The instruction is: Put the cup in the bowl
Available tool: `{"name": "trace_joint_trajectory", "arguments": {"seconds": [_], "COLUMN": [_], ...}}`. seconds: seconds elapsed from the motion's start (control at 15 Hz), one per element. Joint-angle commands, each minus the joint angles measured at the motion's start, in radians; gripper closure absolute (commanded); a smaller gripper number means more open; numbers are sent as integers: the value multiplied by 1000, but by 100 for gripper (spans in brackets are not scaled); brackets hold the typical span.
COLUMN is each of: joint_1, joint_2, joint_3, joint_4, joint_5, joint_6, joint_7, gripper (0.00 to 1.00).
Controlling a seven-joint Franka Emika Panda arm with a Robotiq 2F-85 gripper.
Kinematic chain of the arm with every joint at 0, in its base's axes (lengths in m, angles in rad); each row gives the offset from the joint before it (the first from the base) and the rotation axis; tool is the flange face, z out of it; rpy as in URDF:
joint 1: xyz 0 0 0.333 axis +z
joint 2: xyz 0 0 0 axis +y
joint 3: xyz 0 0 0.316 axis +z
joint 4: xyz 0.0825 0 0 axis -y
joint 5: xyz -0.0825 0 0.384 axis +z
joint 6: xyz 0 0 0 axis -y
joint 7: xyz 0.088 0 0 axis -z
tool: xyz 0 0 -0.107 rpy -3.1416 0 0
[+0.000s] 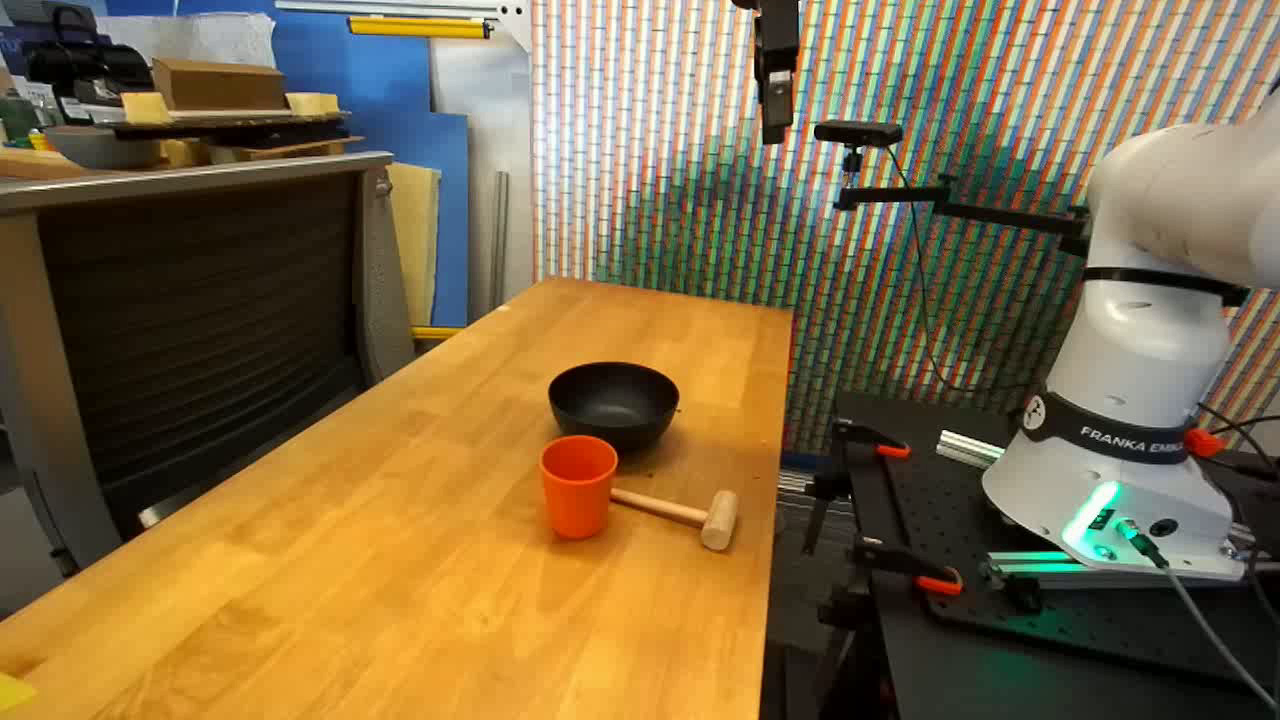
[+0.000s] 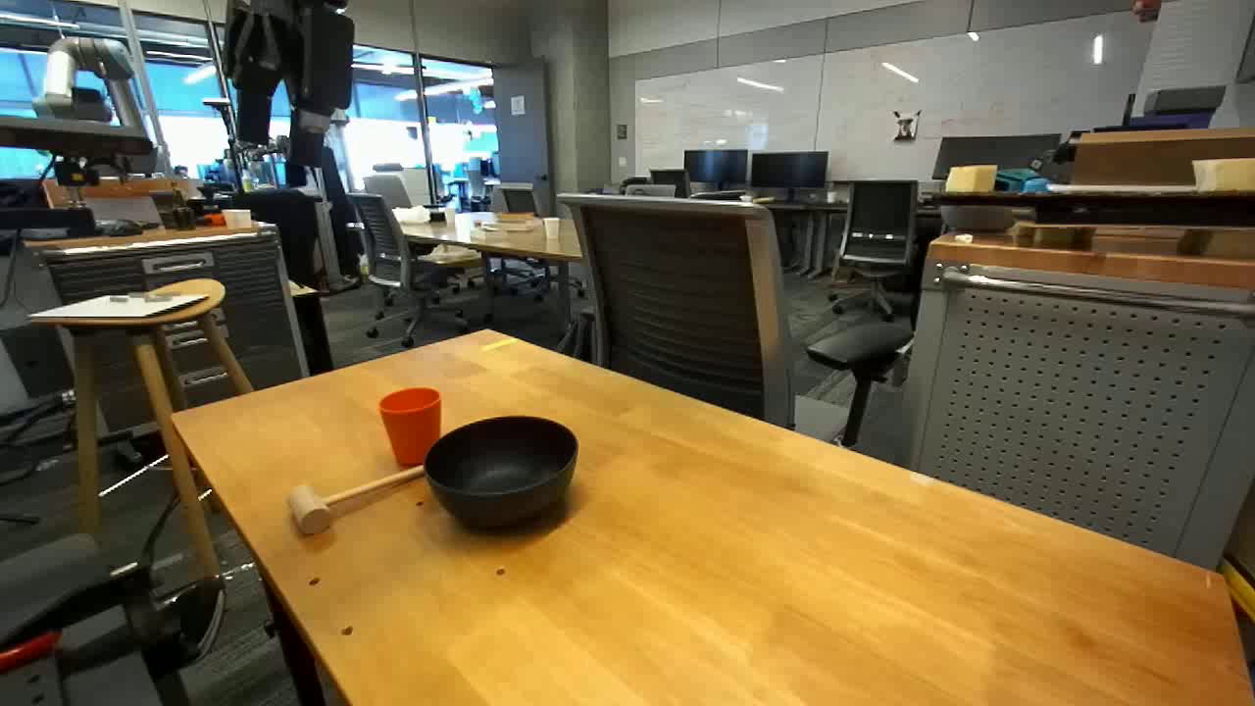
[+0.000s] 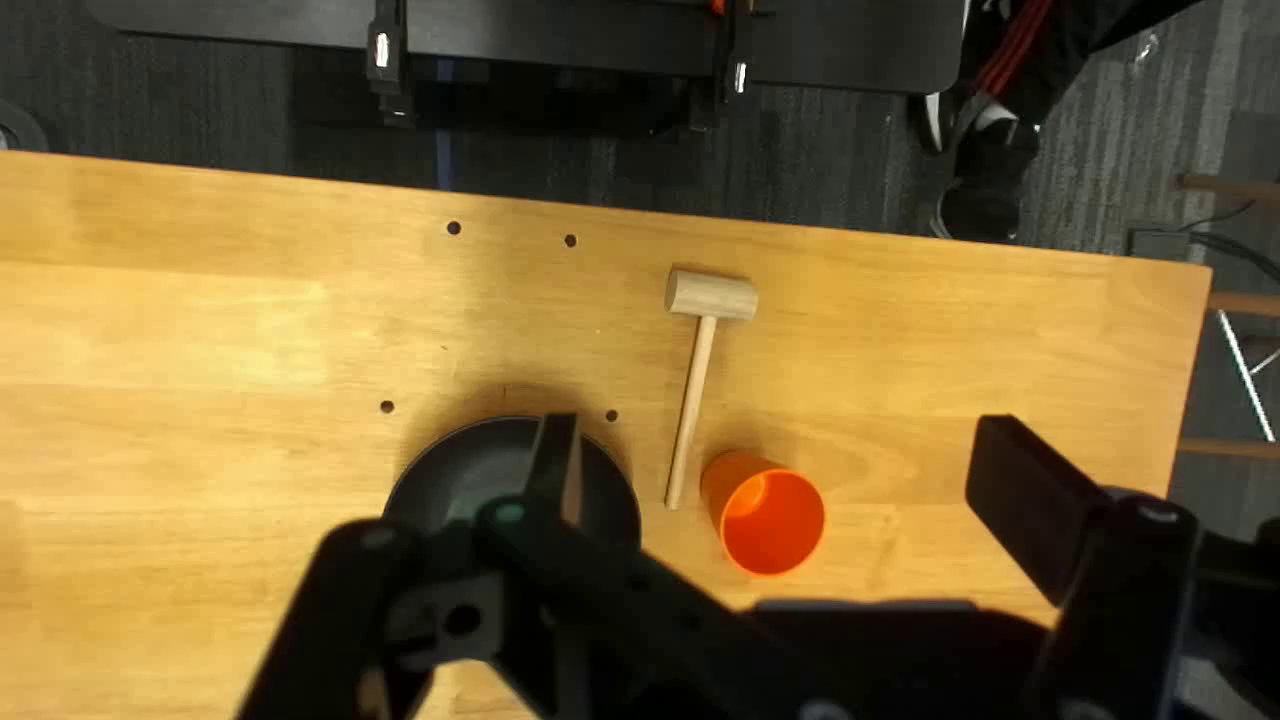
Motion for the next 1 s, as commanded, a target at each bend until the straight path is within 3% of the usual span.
{"name": "trace_joint_trajectory", "arguments": {"seconds": [0.0,0.27,0.67,0.93], "joint_1": [-14,-20,14,38], "joint_2": [1,52,279,428], "joint_3": [11,35,186,242], "joint_4": [4,20,41,59], "joint_5": [4,-33,-125,-249], "joint_6": [-2,20,435,608], "joint_7": [-5,39,304,487], "gripper": [0,0,0,0]}}
